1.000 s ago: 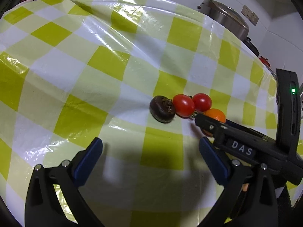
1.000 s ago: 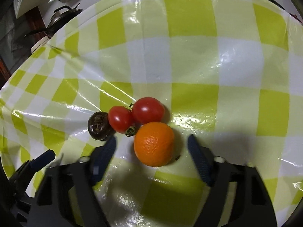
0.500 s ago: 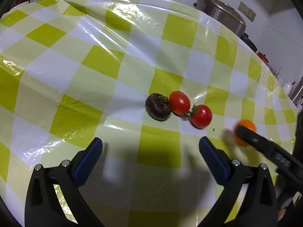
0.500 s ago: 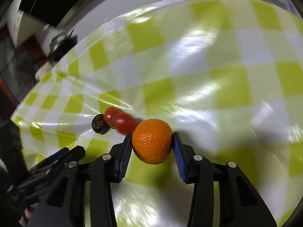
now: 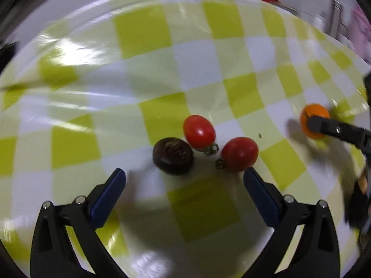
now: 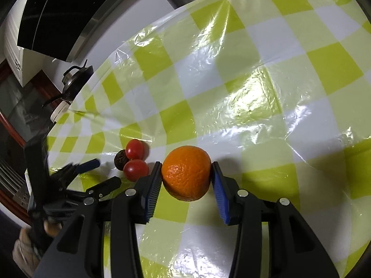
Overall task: Organize fruits
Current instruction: 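Grasp the dark plum with the left tool while the right tool holds the orange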
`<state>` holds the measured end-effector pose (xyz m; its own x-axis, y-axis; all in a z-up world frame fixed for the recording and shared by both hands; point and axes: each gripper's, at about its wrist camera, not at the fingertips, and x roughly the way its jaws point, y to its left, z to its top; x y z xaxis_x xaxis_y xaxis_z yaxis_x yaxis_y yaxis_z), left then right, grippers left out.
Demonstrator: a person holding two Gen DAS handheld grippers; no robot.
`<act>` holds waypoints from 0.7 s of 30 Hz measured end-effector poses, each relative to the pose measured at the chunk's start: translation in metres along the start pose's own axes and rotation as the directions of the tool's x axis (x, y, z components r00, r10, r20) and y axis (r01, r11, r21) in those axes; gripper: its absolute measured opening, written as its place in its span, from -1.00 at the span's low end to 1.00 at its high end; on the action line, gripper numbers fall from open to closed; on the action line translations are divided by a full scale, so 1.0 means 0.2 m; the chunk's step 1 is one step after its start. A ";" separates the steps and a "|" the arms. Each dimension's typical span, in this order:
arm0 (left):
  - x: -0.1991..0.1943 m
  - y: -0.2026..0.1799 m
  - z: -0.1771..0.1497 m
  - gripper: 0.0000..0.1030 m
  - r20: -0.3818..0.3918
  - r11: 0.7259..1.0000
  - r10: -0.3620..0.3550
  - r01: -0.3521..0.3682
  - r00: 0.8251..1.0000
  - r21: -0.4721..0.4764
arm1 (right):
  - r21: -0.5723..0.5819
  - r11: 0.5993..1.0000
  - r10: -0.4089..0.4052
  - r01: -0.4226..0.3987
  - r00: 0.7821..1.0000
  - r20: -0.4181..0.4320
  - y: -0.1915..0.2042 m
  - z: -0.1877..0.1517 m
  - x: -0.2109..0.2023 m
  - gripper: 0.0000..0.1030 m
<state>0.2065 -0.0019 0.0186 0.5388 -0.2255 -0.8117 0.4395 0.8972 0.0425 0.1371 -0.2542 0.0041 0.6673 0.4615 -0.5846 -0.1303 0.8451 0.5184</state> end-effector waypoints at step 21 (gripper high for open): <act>0.09 0.03 0.03 -0.17 0.019 0.998 -0.001 0.000 1.000 0.070 | 0.022 0.999 0.034 -0.034 0.999 0.000 -0.04 -0.01 -0.02 -0.16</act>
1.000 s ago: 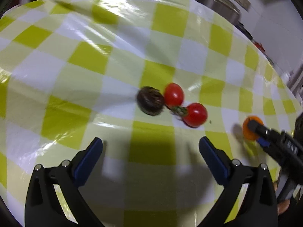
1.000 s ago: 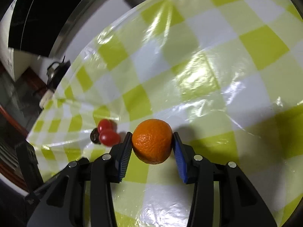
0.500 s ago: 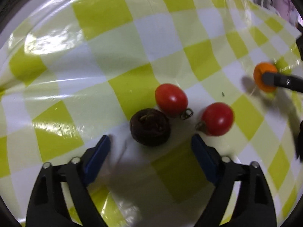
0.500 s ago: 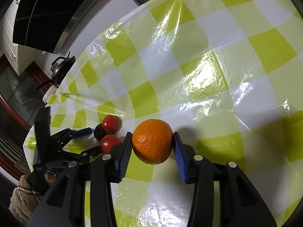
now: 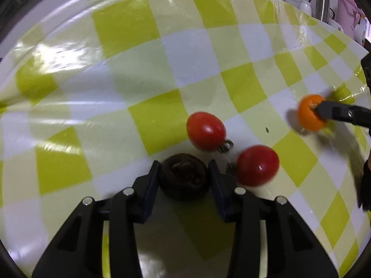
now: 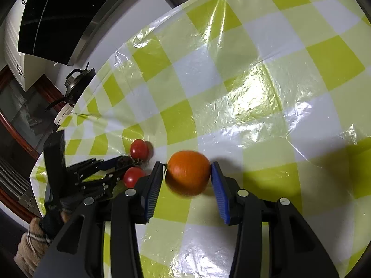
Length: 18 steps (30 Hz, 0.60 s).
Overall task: Organize fruits
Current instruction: 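Grasp the dark plum with the left tool while the right tool holds the orange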
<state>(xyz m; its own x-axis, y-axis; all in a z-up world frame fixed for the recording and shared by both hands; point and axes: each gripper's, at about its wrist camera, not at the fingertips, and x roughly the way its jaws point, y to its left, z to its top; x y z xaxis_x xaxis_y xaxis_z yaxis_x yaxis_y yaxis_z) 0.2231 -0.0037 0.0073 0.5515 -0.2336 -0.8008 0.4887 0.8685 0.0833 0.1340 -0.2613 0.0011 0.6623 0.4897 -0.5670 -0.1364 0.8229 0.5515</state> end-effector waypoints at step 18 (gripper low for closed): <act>-0.58 -0.17 -0.56 -0.17 0.163 0.953 0.024 0.027 0.986 -0.302 | -0.086 0.977 -0.204 0.196 0.975 -0.090 0.07 0.07 0.19 0.35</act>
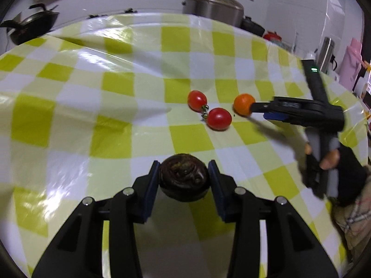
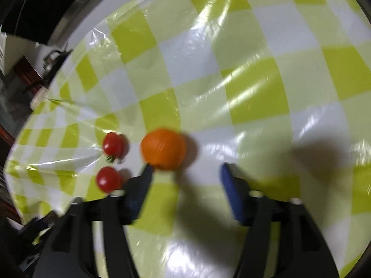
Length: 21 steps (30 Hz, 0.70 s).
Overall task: Organize fruits
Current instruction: 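Grasp the dark plum with the left tool while the right tool holds the orange, then carry the plum and orange over the white box with both tools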
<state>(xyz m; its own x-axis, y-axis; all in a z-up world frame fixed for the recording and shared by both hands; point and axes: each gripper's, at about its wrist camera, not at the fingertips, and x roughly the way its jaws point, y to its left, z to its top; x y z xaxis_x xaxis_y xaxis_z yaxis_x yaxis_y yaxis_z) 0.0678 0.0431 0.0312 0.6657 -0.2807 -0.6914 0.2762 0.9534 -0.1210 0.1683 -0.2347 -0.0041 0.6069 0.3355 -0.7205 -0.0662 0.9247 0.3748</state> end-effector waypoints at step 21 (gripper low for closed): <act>-0.44 0.12 -0.25 -0.17 0.131 0.978 -0.030 0.056 0.991 -0.203 | -0.248 0.965 -0.102 0.087 0.994 -0.048 0.26 -0.01 0.13 -0.19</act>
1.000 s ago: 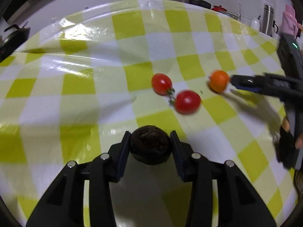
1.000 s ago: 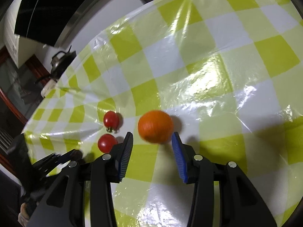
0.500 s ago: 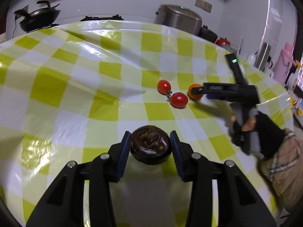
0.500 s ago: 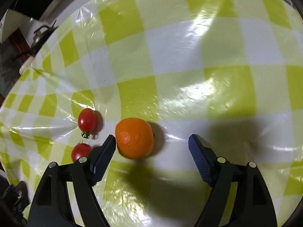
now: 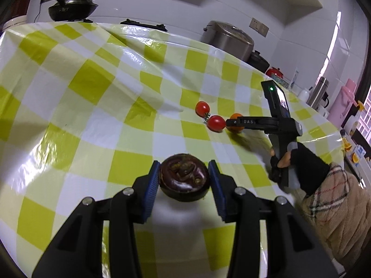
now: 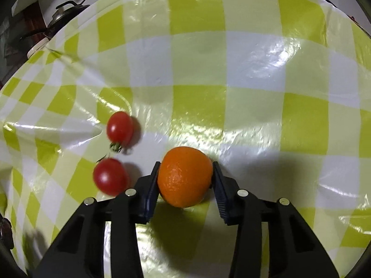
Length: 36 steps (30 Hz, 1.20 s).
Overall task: Organize fruits
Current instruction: 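Carry the plum and orange over the white box with both tools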
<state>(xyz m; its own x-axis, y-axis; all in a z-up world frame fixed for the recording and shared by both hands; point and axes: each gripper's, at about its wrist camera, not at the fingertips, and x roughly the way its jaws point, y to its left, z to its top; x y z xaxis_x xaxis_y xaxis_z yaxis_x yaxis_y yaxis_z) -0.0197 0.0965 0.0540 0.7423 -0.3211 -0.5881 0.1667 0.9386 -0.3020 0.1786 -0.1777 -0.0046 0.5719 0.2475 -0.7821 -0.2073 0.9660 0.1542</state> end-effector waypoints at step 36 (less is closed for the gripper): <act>-0.98 0.41 -0.66 -0.17 -0.008 0.983 0.144 -0.144 0.990 -0.115 | -0.253 0.765 0.582 -0.592 0.804 -0.124 1.37 -1.18 -0.93 -0.18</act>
<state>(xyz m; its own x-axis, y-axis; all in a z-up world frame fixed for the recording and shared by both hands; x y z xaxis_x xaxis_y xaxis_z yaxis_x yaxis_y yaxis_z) -0.2376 0.2197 0.0452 0.7535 -0.1837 -0.6313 -0.0173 0.9543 -0.2983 -0.1728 0.0240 0.0406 0.2405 0.7517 -0.6141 -0.6984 0.5734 0.4283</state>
